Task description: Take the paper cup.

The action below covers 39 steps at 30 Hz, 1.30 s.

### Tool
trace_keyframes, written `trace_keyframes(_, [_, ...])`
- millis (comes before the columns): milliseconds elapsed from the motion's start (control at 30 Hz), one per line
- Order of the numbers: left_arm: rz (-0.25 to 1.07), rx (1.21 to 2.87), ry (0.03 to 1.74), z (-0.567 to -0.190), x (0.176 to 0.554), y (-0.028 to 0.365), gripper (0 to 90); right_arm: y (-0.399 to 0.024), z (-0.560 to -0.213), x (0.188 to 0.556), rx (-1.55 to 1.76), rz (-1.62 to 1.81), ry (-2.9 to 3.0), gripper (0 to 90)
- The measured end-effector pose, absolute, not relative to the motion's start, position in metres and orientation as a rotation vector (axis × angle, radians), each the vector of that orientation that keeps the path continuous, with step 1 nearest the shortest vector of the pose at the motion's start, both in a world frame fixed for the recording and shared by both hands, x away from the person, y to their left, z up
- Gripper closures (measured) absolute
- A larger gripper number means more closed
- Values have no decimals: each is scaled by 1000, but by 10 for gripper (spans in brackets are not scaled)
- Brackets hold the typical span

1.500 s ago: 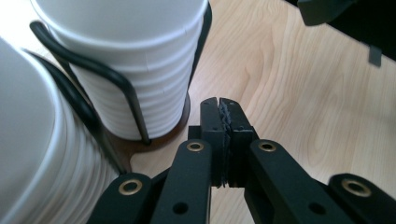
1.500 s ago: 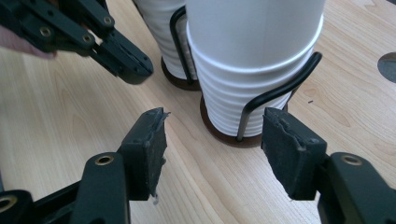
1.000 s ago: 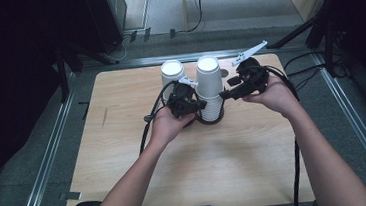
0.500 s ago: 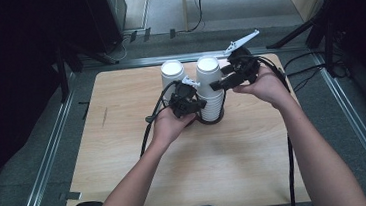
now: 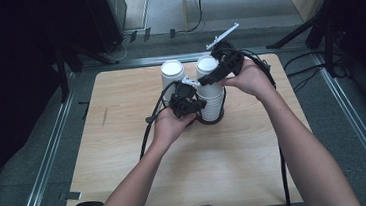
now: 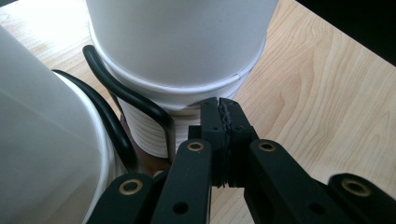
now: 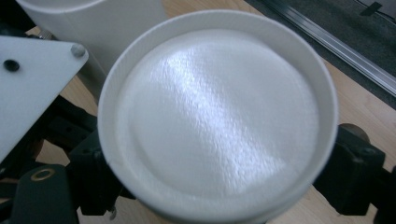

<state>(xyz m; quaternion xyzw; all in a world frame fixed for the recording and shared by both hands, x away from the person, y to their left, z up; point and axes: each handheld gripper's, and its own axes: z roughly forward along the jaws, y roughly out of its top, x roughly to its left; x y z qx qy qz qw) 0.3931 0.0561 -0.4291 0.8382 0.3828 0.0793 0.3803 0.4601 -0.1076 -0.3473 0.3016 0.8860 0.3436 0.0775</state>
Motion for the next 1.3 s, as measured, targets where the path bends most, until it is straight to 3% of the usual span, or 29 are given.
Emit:
trace_keyframes(567, [201,2139,978,-429,393,56,898,-91,-338,458,874,894,2624,219])
trace_keyframes(1300, [223,2150,971,-429,393,56,897,-88,-335,459,836,859,2638,227])
